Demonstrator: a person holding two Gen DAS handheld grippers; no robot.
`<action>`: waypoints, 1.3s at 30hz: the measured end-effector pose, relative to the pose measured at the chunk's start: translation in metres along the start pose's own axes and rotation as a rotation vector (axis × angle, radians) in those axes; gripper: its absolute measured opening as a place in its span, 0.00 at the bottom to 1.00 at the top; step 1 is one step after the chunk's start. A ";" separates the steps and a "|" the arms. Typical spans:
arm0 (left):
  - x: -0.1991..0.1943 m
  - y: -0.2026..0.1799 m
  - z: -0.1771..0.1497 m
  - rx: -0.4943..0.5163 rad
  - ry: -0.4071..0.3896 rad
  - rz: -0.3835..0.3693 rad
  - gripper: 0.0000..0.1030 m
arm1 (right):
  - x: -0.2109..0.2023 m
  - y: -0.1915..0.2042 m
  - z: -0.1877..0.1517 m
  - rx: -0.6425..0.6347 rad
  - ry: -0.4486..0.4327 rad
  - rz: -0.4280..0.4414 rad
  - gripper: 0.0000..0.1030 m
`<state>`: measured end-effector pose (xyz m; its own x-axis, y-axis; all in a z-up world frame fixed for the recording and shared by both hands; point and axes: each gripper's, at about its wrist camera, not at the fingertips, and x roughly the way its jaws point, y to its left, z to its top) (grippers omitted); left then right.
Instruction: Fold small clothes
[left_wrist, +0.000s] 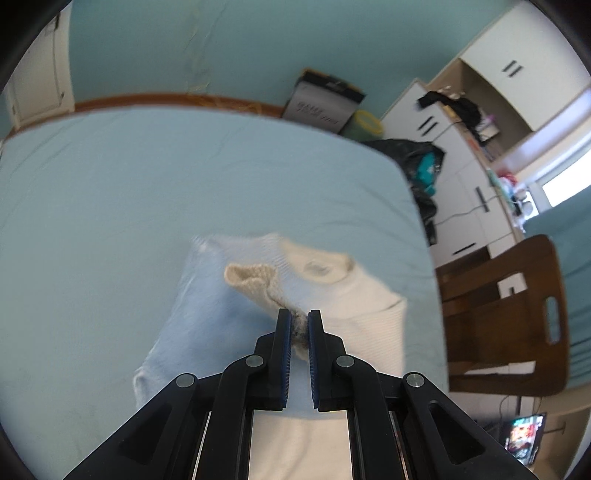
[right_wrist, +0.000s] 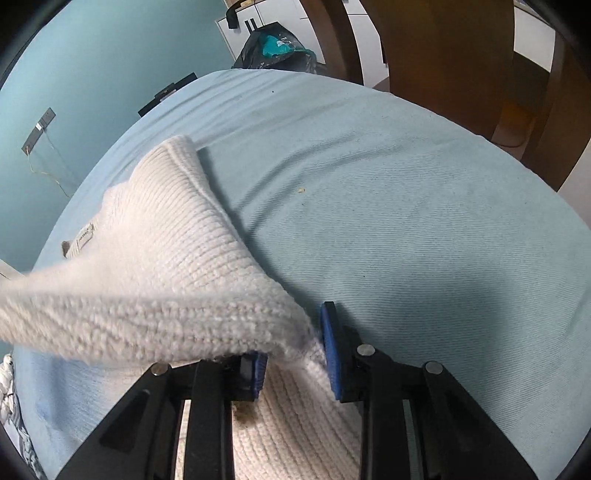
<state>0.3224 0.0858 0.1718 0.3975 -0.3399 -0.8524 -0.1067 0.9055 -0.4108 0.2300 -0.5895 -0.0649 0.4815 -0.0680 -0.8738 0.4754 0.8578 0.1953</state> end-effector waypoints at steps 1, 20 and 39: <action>0.008 0.017 -0.003 -0.028 0.011 -0.010 0.08 | 0.002 0.003 -0.001 -0.007 0.005 -0.007 0.21; 0.103 0.139 -0.105 -0.122 0.218 -0.170 0.03 | -0.023 -0.013 0.001 0.032 0.130 -0.085 0.58; 0.140 0.146 -0.092 -0.176 0.157 0.010 0.82 | -0.011 0.010 -0.007 -0.003 0.178 -0.067 0.58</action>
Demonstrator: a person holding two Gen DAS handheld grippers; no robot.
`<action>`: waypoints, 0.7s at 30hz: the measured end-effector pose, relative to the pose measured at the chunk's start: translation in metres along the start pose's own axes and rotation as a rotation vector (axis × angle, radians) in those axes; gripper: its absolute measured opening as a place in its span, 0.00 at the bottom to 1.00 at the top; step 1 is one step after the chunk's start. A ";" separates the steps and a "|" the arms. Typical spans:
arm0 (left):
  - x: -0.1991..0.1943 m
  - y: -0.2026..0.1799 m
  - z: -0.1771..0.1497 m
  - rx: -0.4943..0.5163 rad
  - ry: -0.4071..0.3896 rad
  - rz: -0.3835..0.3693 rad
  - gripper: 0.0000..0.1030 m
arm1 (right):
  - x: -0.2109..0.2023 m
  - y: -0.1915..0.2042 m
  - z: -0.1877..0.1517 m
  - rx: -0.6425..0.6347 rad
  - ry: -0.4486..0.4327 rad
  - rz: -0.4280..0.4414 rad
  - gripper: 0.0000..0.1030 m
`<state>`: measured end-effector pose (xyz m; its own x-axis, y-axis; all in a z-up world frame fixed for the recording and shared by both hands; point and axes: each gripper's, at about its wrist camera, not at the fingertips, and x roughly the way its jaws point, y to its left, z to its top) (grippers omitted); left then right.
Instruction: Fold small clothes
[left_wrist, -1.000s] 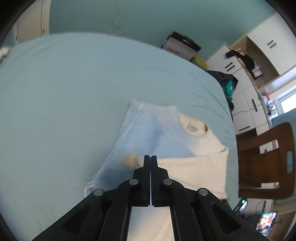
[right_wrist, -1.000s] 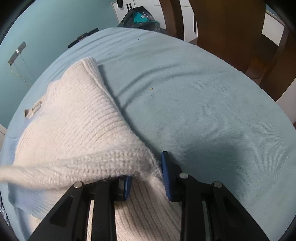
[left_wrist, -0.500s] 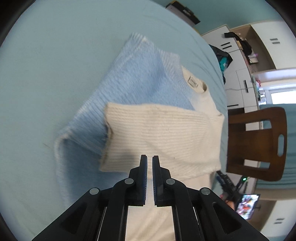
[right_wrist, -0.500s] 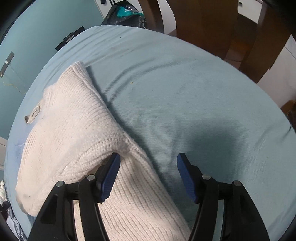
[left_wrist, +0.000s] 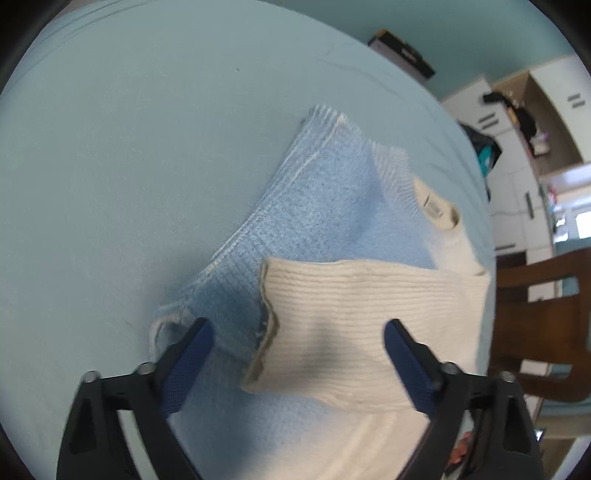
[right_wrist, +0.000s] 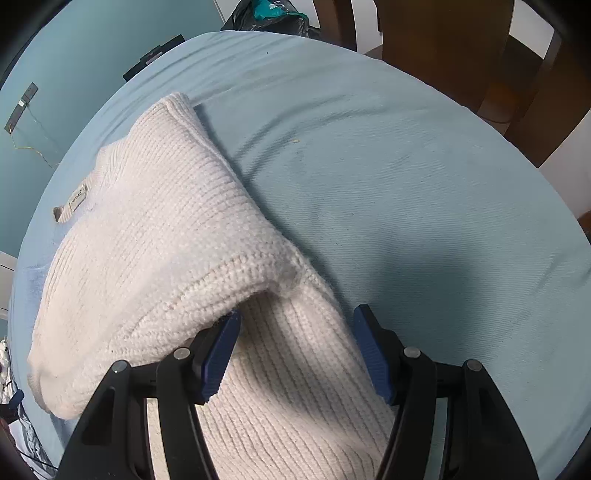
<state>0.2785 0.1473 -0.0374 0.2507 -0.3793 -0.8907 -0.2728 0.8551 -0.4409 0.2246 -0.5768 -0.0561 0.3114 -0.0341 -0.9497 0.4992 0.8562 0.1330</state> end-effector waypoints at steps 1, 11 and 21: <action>0.009 -0.002 0.004 0.006 0.031 0.005 0.80 | 0.001 0.001 0.003 0.000 -0.001 0.000 0.58; 0.070 -0.018 0.032 0.032 0.110 0.209 0.34 | 0.016 0.012 0.002 -0.084 0.020 -0.086 0.58; 0.029 -0.040 0.015 0.054 0.011 0.280 0.00 | 0.022 0.039 0.007 -0.194 -0.101 -0.175 0.41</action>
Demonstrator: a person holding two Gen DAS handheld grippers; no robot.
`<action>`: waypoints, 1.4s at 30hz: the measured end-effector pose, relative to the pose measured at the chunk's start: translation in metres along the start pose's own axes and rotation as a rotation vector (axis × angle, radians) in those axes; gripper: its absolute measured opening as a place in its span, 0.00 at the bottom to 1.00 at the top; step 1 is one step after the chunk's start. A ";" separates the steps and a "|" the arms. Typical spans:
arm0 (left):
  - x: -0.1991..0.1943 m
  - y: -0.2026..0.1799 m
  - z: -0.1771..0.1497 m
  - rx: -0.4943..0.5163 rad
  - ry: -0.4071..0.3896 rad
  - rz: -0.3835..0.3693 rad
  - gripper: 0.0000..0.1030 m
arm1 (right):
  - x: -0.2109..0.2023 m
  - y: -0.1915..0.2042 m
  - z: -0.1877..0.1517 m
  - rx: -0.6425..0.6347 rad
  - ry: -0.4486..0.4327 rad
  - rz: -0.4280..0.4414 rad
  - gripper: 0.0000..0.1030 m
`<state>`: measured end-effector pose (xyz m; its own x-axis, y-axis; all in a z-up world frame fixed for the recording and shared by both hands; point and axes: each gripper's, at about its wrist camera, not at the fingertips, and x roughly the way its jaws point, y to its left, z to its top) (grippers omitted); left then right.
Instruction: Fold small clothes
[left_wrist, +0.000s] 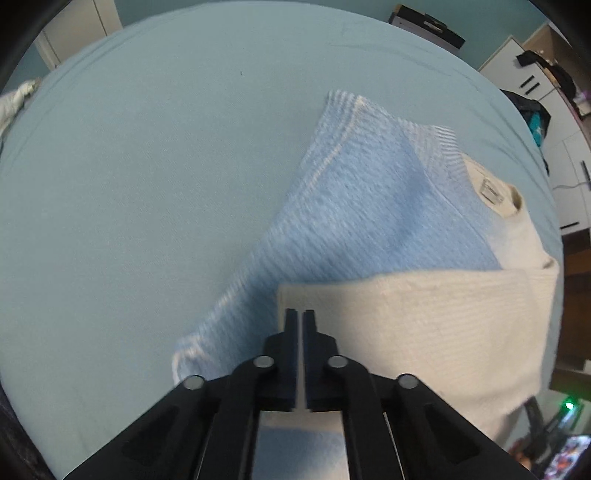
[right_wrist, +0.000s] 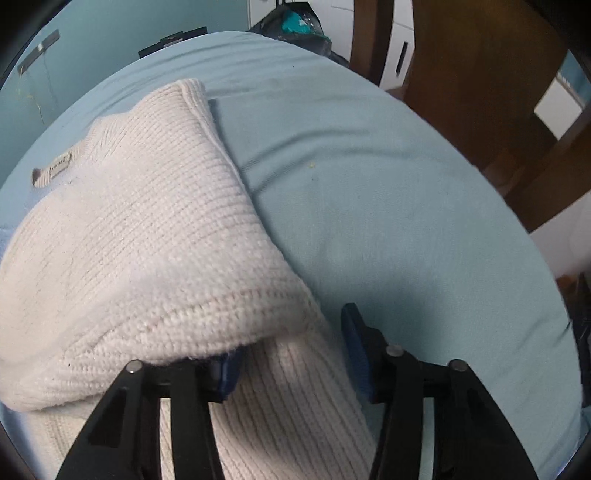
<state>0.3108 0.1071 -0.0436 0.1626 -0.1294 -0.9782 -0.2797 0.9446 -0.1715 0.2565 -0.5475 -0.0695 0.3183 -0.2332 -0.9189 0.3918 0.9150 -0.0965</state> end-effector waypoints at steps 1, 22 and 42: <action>-0.002 -0.001 -0.003 -0.008 0.007 -0.037 0.00 | 0.000 0.001 -0.001 0.003 -0.002 -0.001 0.40; 0.017 0.034 -0.006 -0.087 0.103 -0.217 0.32 | -0.004 -0.009 -0.014 0.041 0.018 0.015 0.40; 0.032 0.024 0.002 -0.034 0.074 -0.117 0.13 | -0.002 -0.004 -0.012 0.028 0.015 0.001 0.40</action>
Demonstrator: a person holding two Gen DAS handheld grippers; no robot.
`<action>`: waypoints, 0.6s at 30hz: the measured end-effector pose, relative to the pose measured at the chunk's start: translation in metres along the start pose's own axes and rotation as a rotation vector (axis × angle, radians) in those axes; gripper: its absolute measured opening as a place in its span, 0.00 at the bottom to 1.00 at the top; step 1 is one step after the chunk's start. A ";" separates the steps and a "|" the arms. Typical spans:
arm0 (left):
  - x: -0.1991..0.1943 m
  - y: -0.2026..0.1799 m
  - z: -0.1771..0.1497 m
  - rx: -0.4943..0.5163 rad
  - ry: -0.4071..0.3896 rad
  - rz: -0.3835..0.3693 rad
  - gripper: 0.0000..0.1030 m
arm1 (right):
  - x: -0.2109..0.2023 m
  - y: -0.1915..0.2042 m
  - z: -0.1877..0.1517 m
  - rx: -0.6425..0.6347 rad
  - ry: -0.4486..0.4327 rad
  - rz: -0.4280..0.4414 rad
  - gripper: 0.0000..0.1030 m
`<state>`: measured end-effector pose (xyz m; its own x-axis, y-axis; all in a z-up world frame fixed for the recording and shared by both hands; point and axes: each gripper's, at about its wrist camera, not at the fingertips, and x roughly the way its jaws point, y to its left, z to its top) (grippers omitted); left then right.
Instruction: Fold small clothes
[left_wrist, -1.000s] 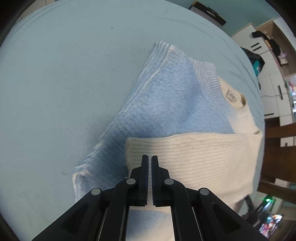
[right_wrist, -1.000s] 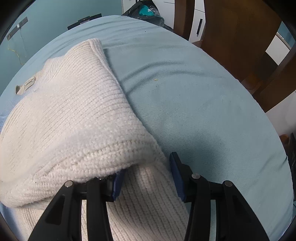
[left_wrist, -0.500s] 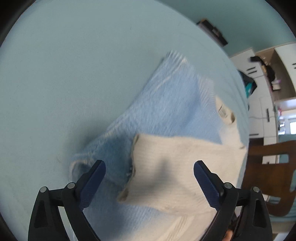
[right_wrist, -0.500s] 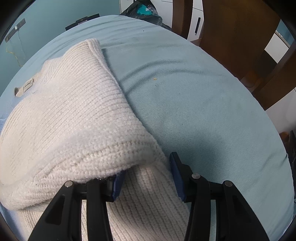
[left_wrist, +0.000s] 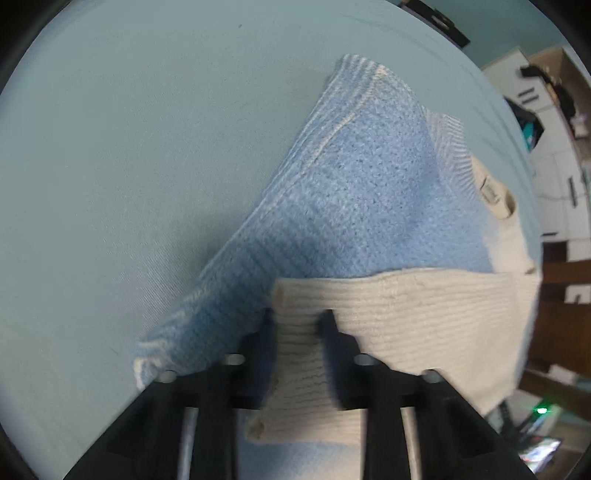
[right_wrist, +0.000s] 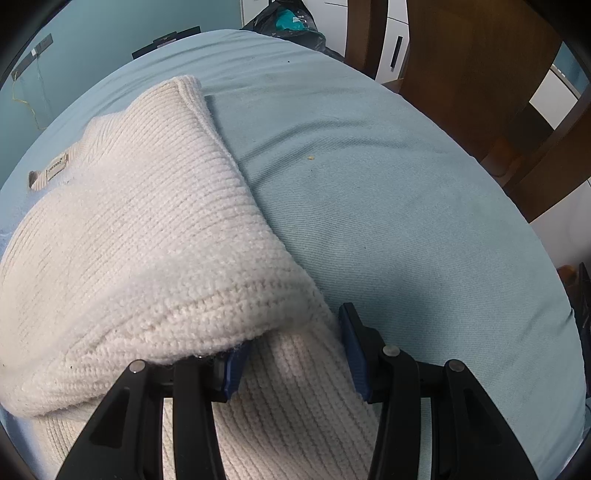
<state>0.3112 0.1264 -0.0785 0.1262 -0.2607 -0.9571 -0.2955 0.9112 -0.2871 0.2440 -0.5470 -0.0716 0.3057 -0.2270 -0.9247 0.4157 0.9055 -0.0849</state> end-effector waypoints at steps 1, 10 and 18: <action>-0.004 -0.002 0.000 0.009 -0.012 -0.001 0.12 | 0.000 0.000 0.000 -0.001 -0.002 0.001 0.40; -0.099 -0.028 0.014 0.027 -0.205 -0.179 0.07 | -0.011 -0.021 0.003 0.098 -0.064 0.085 0.15; -0.107 0.007 0.039 -0.066 -0.205 -0.223 0.07 | -0.018 -0.003 -0.001 0.024 -0.093 0.055 0.15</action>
<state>0.3325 0.1728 0.0233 0.3816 -0.3762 -0.8443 -0.2991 0.8140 -0.4979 0.2363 -0.5456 -0.0545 0.4064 -0.2106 -0.8891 0.4160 0.9090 -0.0252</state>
